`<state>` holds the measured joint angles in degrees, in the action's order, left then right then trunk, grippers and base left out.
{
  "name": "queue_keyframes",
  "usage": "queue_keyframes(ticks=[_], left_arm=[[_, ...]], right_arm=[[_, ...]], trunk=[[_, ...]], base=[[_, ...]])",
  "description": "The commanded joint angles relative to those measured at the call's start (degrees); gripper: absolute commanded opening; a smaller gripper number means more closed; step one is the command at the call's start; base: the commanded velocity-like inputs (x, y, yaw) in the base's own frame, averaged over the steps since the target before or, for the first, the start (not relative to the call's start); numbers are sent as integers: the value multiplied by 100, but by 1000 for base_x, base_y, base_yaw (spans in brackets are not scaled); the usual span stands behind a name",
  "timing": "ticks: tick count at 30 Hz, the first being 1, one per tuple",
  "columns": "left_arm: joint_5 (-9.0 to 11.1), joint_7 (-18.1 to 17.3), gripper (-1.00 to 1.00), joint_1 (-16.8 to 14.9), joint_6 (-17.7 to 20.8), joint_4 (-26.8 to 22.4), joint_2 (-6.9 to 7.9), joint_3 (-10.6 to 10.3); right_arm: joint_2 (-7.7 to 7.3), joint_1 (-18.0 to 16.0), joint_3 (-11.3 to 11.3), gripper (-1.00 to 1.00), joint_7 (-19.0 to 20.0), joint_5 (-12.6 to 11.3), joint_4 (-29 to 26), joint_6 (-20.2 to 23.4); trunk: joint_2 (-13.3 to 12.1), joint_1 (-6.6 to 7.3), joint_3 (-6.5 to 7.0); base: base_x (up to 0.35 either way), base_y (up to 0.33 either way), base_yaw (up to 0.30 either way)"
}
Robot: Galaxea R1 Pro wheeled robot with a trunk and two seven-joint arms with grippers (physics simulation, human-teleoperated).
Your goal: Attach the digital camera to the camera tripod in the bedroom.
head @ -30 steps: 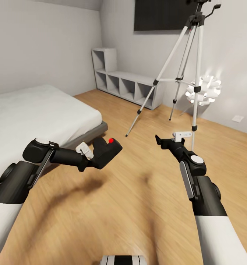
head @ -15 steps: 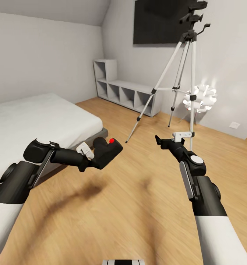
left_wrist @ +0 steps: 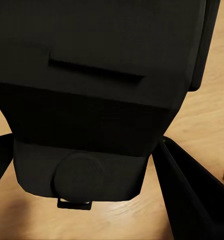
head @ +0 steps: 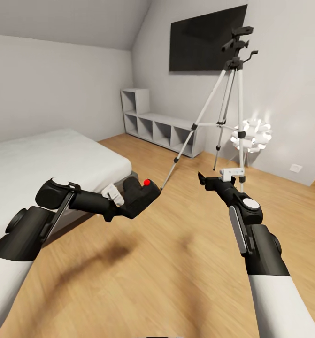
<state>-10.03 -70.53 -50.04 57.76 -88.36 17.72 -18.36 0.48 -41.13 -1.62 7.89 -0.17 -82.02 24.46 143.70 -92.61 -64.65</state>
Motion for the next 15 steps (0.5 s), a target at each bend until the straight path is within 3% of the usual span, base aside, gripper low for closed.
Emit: queue_keyframes(ticks=[1, 15], left_arm=[[-60, -57, -100, -6, 43, -6, 2, -10], [-60, -57, -100, -6, 43, -6, 3, -19]], right_arm=[[5, -2, -15, 100, 37, 0, -7, 32], [5, -7, -14, 100, 37, 0, -7, 32]], trunk=[[0, 3, 17], [-18, 40, 328]], base=[[0, 0, 0], [0, 0, 0]])
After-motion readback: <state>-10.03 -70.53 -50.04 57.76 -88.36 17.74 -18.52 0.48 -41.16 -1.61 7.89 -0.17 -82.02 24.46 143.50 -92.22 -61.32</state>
